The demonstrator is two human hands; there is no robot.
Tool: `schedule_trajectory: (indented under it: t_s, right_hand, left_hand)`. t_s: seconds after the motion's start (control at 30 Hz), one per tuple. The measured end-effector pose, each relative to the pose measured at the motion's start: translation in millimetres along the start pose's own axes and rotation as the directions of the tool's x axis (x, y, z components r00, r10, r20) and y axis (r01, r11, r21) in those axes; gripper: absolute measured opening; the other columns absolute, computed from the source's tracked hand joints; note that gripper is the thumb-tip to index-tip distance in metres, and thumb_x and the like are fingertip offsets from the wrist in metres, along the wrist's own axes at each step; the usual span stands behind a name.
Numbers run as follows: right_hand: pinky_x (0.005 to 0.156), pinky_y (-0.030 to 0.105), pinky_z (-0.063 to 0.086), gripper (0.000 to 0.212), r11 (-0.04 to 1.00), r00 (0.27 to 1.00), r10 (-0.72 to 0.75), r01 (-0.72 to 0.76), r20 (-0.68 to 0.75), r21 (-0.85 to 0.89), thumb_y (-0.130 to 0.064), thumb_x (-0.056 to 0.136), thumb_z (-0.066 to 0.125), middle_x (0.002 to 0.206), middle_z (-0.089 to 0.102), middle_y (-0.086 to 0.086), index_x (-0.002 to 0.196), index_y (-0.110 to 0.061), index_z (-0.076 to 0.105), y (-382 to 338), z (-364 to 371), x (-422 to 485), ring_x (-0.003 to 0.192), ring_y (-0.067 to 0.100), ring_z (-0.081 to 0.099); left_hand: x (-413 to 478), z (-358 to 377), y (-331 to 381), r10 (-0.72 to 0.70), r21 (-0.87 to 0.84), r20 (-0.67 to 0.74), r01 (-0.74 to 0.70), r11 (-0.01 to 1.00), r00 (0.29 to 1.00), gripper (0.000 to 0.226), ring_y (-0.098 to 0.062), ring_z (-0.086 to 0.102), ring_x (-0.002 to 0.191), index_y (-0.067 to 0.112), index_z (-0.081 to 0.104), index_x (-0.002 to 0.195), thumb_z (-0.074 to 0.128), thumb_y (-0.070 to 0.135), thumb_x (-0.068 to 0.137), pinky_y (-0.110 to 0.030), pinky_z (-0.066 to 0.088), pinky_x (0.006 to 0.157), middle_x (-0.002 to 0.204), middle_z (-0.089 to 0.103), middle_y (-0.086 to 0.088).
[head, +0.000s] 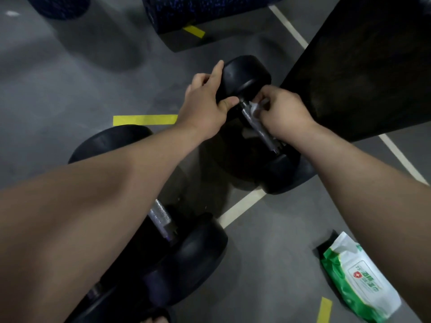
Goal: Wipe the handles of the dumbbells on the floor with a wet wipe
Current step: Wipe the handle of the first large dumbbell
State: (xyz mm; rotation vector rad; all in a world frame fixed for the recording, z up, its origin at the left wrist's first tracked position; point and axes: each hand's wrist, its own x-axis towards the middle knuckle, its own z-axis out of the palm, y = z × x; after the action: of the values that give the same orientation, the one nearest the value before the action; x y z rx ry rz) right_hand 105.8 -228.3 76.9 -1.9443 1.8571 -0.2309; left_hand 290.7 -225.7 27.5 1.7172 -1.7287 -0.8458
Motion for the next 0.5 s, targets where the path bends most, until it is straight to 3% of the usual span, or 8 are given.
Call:
schedule_trajectory:
  t_s: [0.17, 0.33, 0.5]
  right_hand:
    - [0.072, 0.023, 0.040, 0.009, 0.999, 0.999, -0.032, 0.030, -0.044, -0.040, -0.021, 0.085, 0.069, 0.092, 0.072, 0.005, 0.093, -0.019, 0.075, 0.6, 0.2, 1.2, 0.089, 0.022, 0.066]
    - [0.067, 0.025, 0.040, 0.005, 0.996, 0.994, -0.082, 0.080, -0.072, -0.028, -0.017, 0.086, 0.064, 0.082, 0.068, 0.004, 0.090, -0.019, 0.067, 2.8, 0.2, -0.9, 0.079, 0.021, 0.062]
    - [0.085, 0.033, 0.050, 0.023, 0.985, 0.988, -0.148, 0.143, -0.037, -0.100, -0.014, 0.090, 0.060, 0.105, 0.071, 0.015, 0.106, -0.012, 0.076, -3.4, 6.0, 6.5, 0.099, 0.031, 0.065]
  left_hand:
    - [-0.1, -1.4, -1.2, 0.004, -0.012, 0.011, -0.003, 1.000, 1.000, 0.079, -0.021, 0.040, 0.133, 0.034, 0.016, 0.161, 0.059, 0.049, 0.096, -0.035, 0.035, 0.115, 0.141, 0.038, 0.001]
    - [-0.3, -0.5, -1.3, -0.003, -0.021, 0.001, 0.003, 1.000, 1.000, 0.079, -0.020, 0.041, 0.133, 0.034, 0.017, 0.161, 0.060, 0.049, 0.096, -0.034, 0.035, 0.115, 0.139, 0.039, 0.002]
    - [-0.2, -0.5, -1.7, 0.008, -0.015, -0.015, -0.008, 1.000, 1.000, 0.080, -0.021, 0.041, 0.132, 0.033, 0.018, 0.161, 0.061, 0.050, 0.095, -0.035, 0.036, 0.114, 0.139, 0.040, 0.001]
